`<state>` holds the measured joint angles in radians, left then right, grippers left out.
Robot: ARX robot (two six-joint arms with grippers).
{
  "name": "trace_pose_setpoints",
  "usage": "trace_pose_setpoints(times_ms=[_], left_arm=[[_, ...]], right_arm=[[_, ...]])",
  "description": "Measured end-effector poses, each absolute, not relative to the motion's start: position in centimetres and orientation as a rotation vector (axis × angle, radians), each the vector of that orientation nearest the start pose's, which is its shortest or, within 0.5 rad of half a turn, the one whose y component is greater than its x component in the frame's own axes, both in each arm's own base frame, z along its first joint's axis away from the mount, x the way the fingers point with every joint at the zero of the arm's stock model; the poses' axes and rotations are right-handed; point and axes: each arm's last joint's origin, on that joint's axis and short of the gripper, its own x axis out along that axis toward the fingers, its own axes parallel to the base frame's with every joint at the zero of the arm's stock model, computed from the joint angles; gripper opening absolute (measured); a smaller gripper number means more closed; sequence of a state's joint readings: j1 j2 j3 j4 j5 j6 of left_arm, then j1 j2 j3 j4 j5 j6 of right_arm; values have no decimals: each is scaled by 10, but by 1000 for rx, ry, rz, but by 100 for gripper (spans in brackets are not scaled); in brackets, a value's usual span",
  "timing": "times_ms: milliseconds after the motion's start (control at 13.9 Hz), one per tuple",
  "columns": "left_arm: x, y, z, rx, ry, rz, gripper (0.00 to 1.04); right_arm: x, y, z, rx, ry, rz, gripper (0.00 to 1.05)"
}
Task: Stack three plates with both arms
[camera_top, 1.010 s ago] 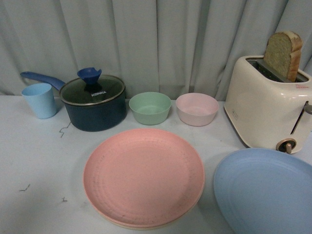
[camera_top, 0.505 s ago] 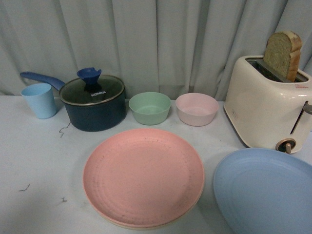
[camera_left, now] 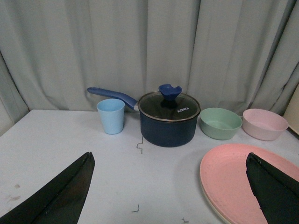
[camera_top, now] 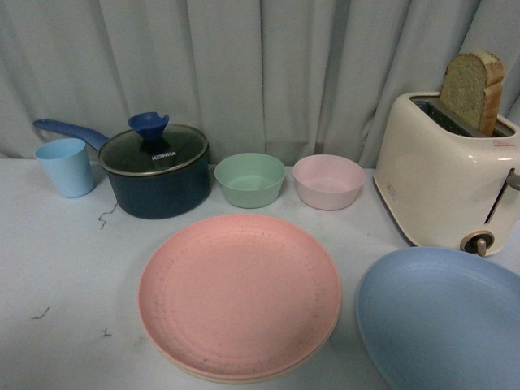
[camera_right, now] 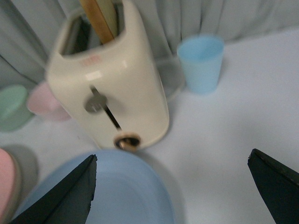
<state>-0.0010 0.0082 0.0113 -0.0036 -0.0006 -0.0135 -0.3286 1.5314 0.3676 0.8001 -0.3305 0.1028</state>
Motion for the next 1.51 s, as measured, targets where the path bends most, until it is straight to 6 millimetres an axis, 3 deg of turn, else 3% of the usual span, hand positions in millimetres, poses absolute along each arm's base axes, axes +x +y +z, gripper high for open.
trace_pose_setpoints(times_ms=[72, 216, 433, 721, 1010, 1298, 1515], left_arm=[[98, 0, 166, -14, 1, -1, 98], [98, 0, 166, -14, 1, 0, 98], [98, 0, 166, -14, 1, 0, 98], [98, 0, 166, -14, 1, 0, 98], [98, 0, 166, -14, 1, 0, 98], [98, 0, 166, -14, 1, -1, 98], [98, 0, 166, -14, 1, 0, 98]], right_arm=[[251, -68, 111, 227, 440, -27, 98], [264, -63, 89, 222, 535, -44, 98], [273, -52, 66, 217, 641, -42, 98], [284, -46, 46, 224, 720, -42, 98], [283, -43, 37, 236, 757, -40, 98], [281, -45, 37, 238, 750, -44, 59], [278, -51, 36, 247, 747, -54, 35]])
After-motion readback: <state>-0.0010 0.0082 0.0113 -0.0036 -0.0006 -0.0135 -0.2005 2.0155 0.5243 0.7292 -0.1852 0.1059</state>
